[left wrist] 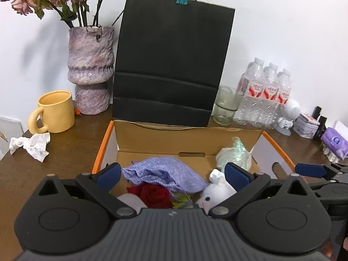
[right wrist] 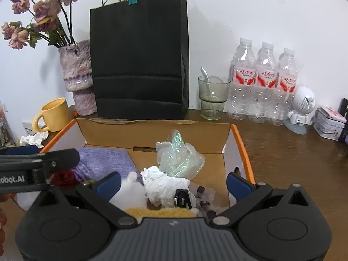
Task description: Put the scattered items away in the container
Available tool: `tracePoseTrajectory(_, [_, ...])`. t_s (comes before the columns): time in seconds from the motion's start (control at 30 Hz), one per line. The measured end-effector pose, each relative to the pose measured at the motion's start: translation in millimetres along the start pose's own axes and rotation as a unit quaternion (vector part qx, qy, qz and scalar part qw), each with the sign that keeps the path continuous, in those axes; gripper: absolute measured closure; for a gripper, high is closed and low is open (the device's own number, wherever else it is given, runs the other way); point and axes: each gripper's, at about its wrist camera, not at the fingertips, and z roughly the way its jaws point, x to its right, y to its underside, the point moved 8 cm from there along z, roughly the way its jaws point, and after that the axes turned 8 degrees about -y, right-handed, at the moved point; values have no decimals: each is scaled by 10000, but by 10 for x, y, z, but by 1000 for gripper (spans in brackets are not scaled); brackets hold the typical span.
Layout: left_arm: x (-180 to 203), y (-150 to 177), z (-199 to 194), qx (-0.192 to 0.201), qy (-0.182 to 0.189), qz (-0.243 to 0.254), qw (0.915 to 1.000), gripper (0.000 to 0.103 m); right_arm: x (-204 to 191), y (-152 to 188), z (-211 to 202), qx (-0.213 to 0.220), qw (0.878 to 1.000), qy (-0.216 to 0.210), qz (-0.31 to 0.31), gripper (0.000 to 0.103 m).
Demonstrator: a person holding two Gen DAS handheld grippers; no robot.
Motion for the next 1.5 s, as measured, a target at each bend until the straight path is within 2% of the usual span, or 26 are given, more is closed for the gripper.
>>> tracePoseTrajectory(0.27, [-5,84,-617,331,-20,122,9994,0,-192,130,-509,160,9999,40,-45,0])
tracePoseTrajectory(0.7, [-38,383,-1438,270,-78,93,9996,0,-453,507,-1376,247,9997,61,-45,0])
tracePoseTrajectory(1.03, [-83,601,-1695,169,-120,104,9997,0,-538,734,-1722,233,9996,69,-142,0])
tracePoseTrajectory(1.5, [-119,675,-1767,119,-149,112,9998,0,-578,826,-1787,189,9997,58,-139,0])
